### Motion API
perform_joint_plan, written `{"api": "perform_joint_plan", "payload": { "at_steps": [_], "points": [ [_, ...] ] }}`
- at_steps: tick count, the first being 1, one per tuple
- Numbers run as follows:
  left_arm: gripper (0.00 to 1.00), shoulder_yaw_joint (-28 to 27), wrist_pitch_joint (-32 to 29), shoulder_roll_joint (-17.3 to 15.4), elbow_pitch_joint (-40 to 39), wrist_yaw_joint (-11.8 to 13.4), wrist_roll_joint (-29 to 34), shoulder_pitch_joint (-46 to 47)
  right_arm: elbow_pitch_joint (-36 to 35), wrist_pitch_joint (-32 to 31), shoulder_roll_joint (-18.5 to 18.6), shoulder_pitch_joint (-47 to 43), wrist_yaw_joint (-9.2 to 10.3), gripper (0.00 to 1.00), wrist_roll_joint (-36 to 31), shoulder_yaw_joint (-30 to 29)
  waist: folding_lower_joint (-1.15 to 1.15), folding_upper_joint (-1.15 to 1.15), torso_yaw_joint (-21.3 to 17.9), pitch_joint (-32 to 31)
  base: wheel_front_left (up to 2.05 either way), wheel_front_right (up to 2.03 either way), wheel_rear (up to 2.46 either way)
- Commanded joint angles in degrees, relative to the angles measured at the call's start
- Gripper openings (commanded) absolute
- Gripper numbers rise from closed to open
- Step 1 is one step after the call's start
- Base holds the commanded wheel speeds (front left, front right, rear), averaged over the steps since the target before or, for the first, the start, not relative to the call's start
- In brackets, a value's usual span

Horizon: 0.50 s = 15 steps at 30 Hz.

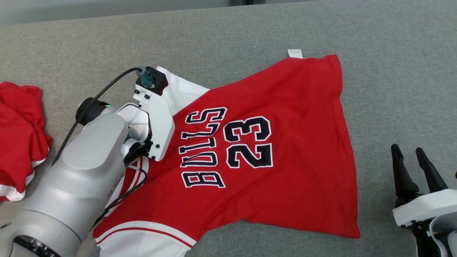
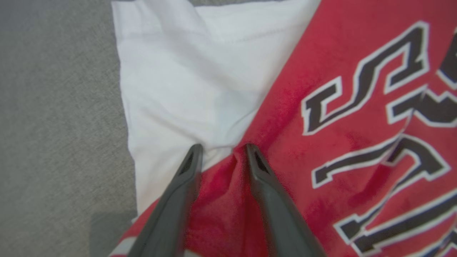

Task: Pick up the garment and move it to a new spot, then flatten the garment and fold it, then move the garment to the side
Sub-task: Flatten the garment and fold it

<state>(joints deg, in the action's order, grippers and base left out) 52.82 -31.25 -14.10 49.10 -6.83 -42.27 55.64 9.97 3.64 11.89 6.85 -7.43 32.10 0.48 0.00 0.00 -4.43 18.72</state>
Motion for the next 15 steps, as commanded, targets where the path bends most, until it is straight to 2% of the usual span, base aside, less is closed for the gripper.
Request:
{"api": "perform_joint_plan", "payload": {
  "at_steps": [1,15],
  "points": [
    [0.0,0.69,-0.75,0.07,1.25,-0.22,-0.59,-0.31,0.12,0.56,0.44,0.73,-0.12,1.0,0.22,-0.06,0.0,0.0,-0.28,0.1,0.0,0.0,0.0],
    [0.0,0.69,8.3,-1.02,6.77,-0.47,-0.49,7.25,0.67,1.73,0.33,2.12,-0.12,1.0,0.65,0.32,0.0,0.0,-2.41,2.86,0.0,0.0,0.0]
  ]
}}
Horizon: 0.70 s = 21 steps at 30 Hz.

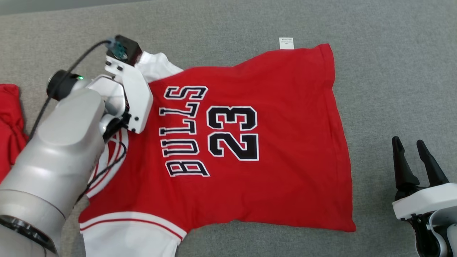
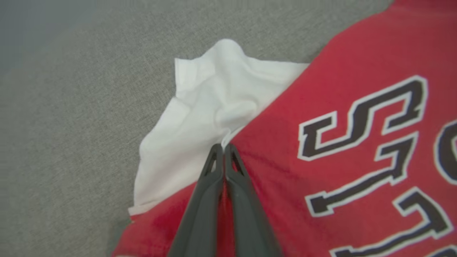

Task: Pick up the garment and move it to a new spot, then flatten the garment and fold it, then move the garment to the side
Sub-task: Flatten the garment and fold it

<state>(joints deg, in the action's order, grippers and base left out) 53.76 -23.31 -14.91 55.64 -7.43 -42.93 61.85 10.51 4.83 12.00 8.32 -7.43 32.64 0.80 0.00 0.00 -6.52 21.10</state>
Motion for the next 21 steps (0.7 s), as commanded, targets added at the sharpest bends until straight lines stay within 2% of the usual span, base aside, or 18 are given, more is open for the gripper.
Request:
{"api": "perform_joint_plan", "payload": {
  "at_steps": [1,8,20,21],
  "points": [
    [0.0,-0.53,1.15,-0.26,0.82,0.31,0.19,1.78,0.09,0.5,0.15,0.82,-0.12,1.0,0.07,0.11,0.0,0.0,-0.59,0.94,0.0,0.0,0.0],
    [0.0,-2.0,6.35,0.39,5.69,1.92,0.55,7.69,0.28,1.01,0.17,2.8,-0.12,1.0,0.13,0.45,0.0,0.0,-2.61,4.21,0.0,0.0,0.0],
    [0.0,-3.27,9.46,1.39,11.88,1.32,-0.92,11.14,2.11,2.32,-0.72,5.02,-0.12,1.0,0.34,1.96,0.0,0.0,-4.87,4.6,0.0,0.0,0.0],
    [0.39,-3.36,9.74,1.61,12.33,1.2,-1.14,10.89,2.36,2.45,-0.73,4.96,-0.12,1.0,0.37,1.99,0.0,0.0,-4.8,4.27,0.0,0.0,0.0]
  ]
}}
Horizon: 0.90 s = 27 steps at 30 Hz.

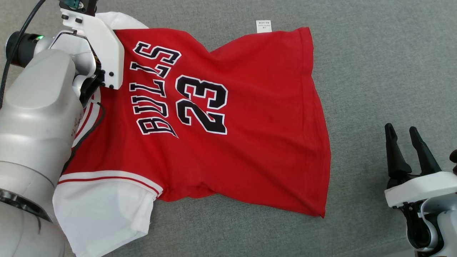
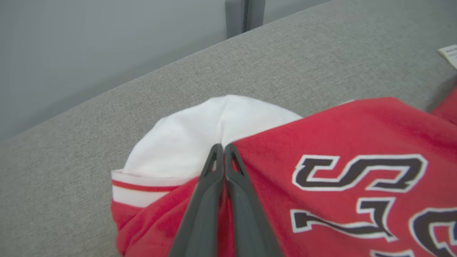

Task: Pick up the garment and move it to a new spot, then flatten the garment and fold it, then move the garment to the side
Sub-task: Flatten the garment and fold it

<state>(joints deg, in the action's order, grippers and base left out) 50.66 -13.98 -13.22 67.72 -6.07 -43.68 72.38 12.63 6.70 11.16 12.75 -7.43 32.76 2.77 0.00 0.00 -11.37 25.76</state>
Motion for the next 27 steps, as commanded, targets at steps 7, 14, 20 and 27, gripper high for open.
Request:
{"api": "perform_joint_plan", "payload": {
  "at_steps": [7,14,20,27],
  "points": [
    [1.0,-0.66,4.0,0.98,1.04,-1.04,-2.25,-3.39,1.33,1.45,0.46,-0.7,-0.12,1.0,0.49,0.1,0.0,0.0,1.63,-4.8,0.0,0.0,0.0],
    [1.0,-1.52,13.94,-0.13,-1.87,-1.37,-4.21,-9.85,1.55,2.2,0.14,-3.41,-0.12,1.0,0.58,-1.36,0.0,0.0,4.46,-11.91,0.0,0.0,0.0],
    [1.0,-2.44,23.79,-1.35,-5.03,-0.93,-4.8,-16.53,-1.84,3.71,1.6,-8.32,-0.12,1.0,-1.96,-0.2,0.0,0.0,7.5,-18.01,0.0,0.0,0.0],
    [1.0,-5.16,28.25,-4.32,-12.58,2.92,-6.45,-25.78,-6.07,5.4,0.13,-12.06,-0.12,1.0,-3.56,-1.72,0.0,0.0,10.15,-21.85,0.0,0.0,0.0]
  ]
}}
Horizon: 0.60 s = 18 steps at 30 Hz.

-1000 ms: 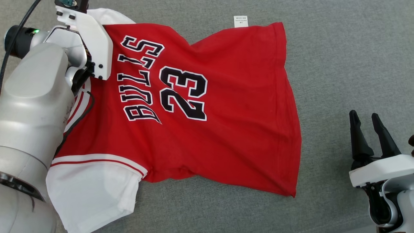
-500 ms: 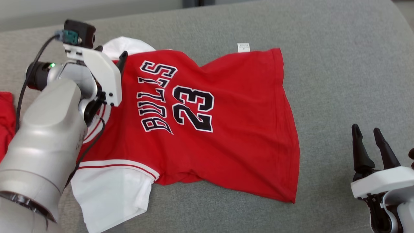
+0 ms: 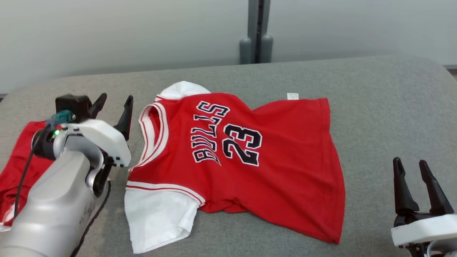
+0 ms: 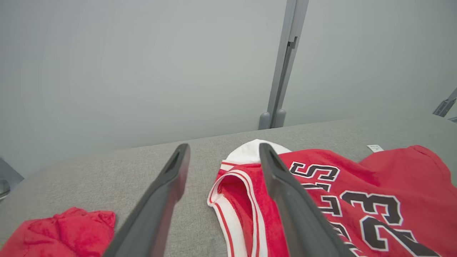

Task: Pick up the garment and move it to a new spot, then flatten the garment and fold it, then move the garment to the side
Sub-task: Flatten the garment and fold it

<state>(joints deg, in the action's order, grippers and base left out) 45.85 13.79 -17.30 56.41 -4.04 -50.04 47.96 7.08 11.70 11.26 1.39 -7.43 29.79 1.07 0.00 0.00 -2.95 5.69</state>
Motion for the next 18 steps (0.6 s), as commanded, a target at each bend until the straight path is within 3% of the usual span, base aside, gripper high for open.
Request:
{"api": "perform_joint_plan", "payload": {
  "at_steps": [1,6,7,9,10,14,18],
  "points": [
    [1.0,-0.92,0.81,-0.87,-3.18,1.85,-0.16,-2.82,-0.95,0.49,-0.18,-1.25,-0.12,1.0,-0.89,-0.12,0.0,0.0,2.12,-2.23,0.0,0.0,0.0],
    [1.0,-4.5,1.38,-4.55,-15.66,7.82,-0.62,-12.12,-3.49,0.7,-0.65,-3.48,-0.12,1.0,-2.38,-0.98,0.0,0.0,3.77,-4.0,0.0,0.0,0.0],
    [1.0,-4.5,1.38,-4.55,-15.66,7.82,-0.62,-12.12,-3.49,0.7,-0.65,-3.48,-0.12,1.0,-2.38,-0.98,0.0,0.0,3.77,-4.0,0.0,0.0,0.0],
    [1.0,-7.01,1.42,-6.79,-25.62,11.32,0.09,-18.14,-5.19,0.99,-0.94,-5.32,-0.12,1.0,-4.02,-2.45,0.0,0.0,4.9,-4.83,0.0,0.0,0.0],
    [1.0,-7.01,1.42,-6.79,-25.62,11.32,0.09,-18.14,-5.19,0.99,-0.94,-5.32,-0.12,1.0,-4.02,-2.45,0.0,0.0,4.9,-4.83,0.0,0.0,0.0],
    [1.0,-10.97,1.43,-9.71,-38.38,15.78,1.6,-26.63,-8.14,0.75,-1.51,-7.27,-0.12,1.0,-6.02,-4.16,0.0,0.0,5.74,-5.26,0.0,0.0,0.0],
    [1.0,-13.31,1.37,-10.28,-47.7,18.88,2.08,-33.65,-10.65,0.09,-2.89,-9.6,-0.12,1.0,-7.72,-6.71,0.0,0.0,6.74,-5.66,0.0,0.0,0.0]
  ]
}}
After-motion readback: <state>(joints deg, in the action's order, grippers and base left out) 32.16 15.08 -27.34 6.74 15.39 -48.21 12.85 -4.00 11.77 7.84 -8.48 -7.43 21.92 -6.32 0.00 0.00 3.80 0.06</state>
